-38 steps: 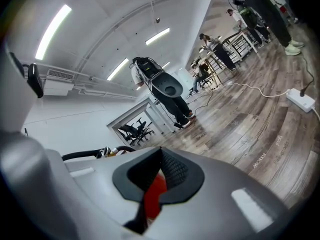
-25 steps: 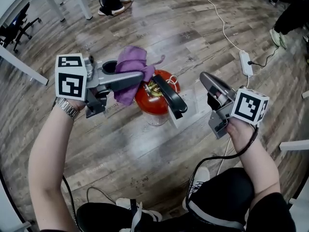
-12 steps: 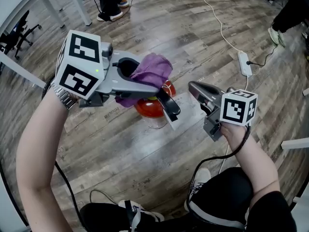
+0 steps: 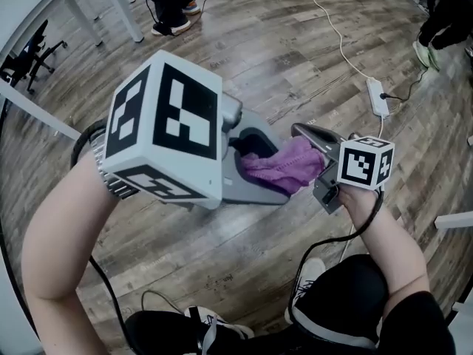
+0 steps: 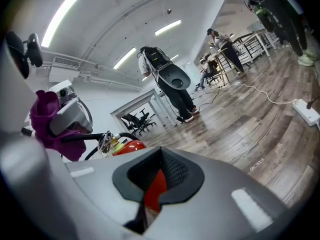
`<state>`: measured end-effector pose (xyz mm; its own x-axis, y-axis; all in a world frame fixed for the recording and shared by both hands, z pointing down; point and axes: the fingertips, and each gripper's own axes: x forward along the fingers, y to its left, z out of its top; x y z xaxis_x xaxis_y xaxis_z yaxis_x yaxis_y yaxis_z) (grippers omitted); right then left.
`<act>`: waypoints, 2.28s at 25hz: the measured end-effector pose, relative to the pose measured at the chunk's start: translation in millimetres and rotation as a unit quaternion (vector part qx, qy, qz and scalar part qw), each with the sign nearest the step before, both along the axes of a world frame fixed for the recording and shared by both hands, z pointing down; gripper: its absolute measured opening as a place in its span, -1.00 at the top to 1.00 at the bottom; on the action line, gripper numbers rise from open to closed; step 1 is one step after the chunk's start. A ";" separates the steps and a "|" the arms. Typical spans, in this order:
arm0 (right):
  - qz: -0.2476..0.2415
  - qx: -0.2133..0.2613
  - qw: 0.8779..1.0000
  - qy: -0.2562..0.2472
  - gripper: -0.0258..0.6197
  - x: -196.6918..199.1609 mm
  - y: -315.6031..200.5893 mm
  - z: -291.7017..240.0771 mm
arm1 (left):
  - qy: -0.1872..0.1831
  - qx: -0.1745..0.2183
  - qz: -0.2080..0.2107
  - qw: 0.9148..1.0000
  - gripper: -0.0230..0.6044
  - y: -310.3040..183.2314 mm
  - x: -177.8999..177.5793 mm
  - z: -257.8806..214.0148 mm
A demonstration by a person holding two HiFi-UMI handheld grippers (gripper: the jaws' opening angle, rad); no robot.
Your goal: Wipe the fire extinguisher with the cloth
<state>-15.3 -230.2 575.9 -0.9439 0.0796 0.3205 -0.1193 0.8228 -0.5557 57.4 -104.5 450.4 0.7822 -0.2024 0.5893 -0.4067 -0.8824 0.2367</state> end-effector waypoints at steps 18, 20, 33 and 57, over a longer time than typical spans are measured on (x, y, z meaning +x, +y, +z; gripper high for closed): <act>0.008 -0.002 1.000 0.003 0.91 9.5 -10.1 3.9 | 0.035 -0.038 -0.302 0.952 0.55 -60.2 -202.4 68.5; 0.009 -0.001 1.000 0.004 0.91 8.3 -10.5 4.4 | 0.057 -0.039 -0.317 0.946 0.55 -58.4 -208.9 68.9; 0.034 -0.004 0.999 0.025 0.91 3.5 -8.4 12.5 | 0.268 0.038 -0.381 0.884 0.55 -17.8 -254.1 33.4; -0.018 -0.087 0.991 0.096 0.91 64.2 113.0 -308.7 | 0.400 -0.062 -0.537 0.740 0.55 205.9 -123.5 -208.4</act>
